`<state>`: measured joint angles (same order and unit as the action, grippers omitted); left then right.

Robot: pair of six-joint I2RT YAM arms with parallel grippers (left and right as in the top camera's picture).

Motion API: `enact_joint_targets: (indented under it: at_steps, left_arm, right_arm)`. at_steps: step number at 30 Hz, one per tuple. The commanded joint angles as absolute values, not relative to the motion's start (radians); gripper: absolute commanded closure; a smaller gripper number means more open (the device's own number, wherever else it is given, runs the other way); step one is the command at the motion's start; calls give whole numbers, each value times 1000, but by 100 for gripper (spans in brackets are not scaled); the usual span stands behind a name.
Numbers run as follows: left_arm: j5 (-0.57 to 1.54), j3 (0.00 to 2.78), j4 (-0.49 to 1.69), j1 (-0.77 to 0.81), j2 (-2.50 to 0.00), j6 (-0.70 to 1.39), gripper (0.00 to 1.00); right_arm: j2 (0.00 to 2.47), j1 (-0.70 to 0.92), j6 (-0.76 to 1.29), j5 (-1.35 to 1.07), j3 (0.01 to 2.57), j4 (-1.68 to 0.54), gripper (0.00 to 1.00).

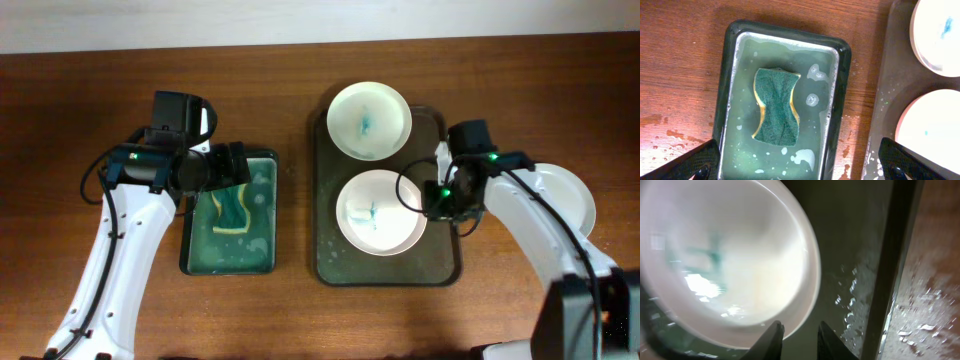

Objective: Clean dirty plates on tray and stack at the side
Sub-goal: 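Move the right gripper back to grasp the pink-rimmed plate edge, then grasp the sponge from the soapy tray with the left gripper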

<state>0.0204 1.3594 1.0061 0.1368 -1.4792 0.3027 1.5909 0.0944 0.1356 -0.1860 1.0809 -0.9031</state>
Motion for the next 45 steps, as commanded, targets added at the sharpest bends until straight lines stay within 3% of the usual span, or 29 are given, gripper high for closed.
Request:
enact_joint_targets:
  at_steps: [1,3,5,8,10,12,14,15,16,17,26,40,45]
  left_arm:
    - [41,1368,987,134,-1477,287,1]
    - [37,1351,997,134,-1509,267,27]
    - [37,1284,997,134,-1576,300,33]
    - [38,1209,935,135,-1731,302,54]
    - [38,1209,870,134,-1831,302,55]
    - [38,1209,822,134,-1918,302,67]
    - [37,1209,802,134,-1972,302,72]
    - [37,1209,789,134,-1982,301,78]
    - [37,1209,781,134,-1982,301,97]
    - [38,1217,788,134,-1976,301,100]
    - [37,1470,1081,135,-1929,297,100]
    - [-15,1475,1098,138,-1688,297,100]
    - [163,1474,1109,134,-1688,297,100]
  right_arm:
    - [1485,98,60,-264,1119,-914,75]
    - [1463,98,60,-266,1118,-925,75]
    - [1464,98,60,-266,1116,-939,74]
    - [1464,98,60,-266,1116,-939,71]
    - [1464,98,60,-266,1116,-939,70]
    - [1464,98,60,-266,1116,-940,70]
    - [1464,98,60,-266,1116,-952,70]
    - [1464,98,60,-266,1116,-955,70]
    - [1464,98,60,-266,1116,-954,70]
    - [1464,98,60,-266,1116,-954,70]
    - [1464,98,60,-266,1116,-954,70]
    - [1465,98,86,-247,1116,-960,70]
    - [1465,98,86,-247,1116,-983,69]
